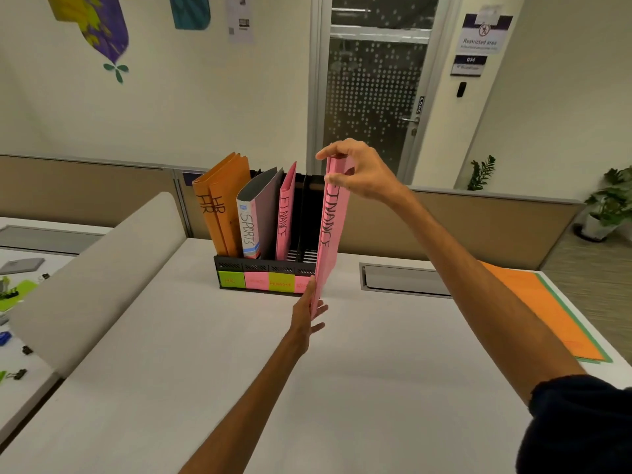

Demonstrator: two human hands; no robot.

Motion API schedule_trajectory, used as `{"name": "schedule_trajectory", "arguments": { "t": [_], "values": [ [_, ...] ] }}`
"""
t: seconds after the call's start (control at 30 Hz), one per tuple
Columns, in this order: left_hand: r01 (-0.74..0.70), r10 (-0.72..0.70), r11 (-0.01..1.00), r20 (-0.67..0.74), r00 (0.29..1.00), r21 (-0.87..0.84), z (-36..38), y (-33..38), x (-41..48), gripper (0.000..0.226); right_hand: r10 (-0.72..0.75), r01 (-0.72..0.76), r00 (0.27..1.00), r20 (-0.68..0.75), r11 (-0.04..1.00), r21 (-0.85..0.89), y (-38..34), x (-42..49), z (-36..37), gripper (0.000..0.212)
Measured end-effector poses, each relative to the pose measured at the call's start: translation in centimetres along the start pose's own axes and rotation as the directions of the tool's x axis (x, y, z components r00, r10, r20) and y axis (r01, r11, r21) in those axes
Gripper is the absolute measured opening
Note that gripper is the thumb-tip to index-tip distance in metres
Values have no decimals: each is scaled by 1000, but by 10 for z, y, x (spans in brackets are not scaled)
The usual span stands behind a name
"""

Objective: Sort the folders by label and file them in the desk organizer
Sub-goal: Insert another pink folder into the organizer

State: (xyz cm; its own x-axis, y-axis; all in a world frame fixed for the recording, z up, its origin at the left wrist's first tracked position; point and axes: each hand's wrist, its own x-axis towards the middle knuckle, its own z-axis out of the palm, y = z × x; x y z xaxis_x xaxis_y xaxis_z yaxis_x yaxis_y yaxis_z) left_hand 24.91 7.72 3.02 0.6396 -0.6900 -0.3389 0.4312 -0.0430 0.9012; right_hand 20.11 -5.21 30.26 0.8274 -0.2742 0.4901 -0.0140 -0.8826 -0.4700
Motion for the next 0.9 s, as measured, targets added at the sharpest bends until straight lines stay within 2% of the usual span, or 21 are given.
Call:
{"name": "schedule_trajectory", "arguments": {
  "t": [0.1,0.2,0.4,0.47,0.6,0.73,0.83,0.9],
  "values": [
    [-37,36,997,-25,999,-65,-2,6,1,88,-47,48,999,18,996,-72,-4,4,2,49],
    [-73,67,991,-56,996,-112,-2,11,4,83,-56,55,998,-13,998,-20,-7,10,4,54],
    [-149,129,972,-115,985,-181,-6,26,13,26,-120,122,989,-82,992,20,-15,25,8,51],
    [-171,143,967,-153,978,-190,-10,30,16,29,-135,140,986,-95,989,56,-19,31,13,46],
    [-190,156,969,-198,968,-161,-21,37,22,52,-139,152,981,-137,985,84,-21,46,28,38],
    [-202,171,971,-216,961,-128,-36,41,34,49,-132,150,981,-141,981,126,-13,56,41,34],
    [-183,154,973,-197,968,-137,-46,41,40,37,-107,118,990,-95,985,125,-5,62,52,41],
    [-174,144,973,-191,971,-153,-51,39,43,48,-99,101,994,-50,994,51,-1,66,59,55]
  ]
}}
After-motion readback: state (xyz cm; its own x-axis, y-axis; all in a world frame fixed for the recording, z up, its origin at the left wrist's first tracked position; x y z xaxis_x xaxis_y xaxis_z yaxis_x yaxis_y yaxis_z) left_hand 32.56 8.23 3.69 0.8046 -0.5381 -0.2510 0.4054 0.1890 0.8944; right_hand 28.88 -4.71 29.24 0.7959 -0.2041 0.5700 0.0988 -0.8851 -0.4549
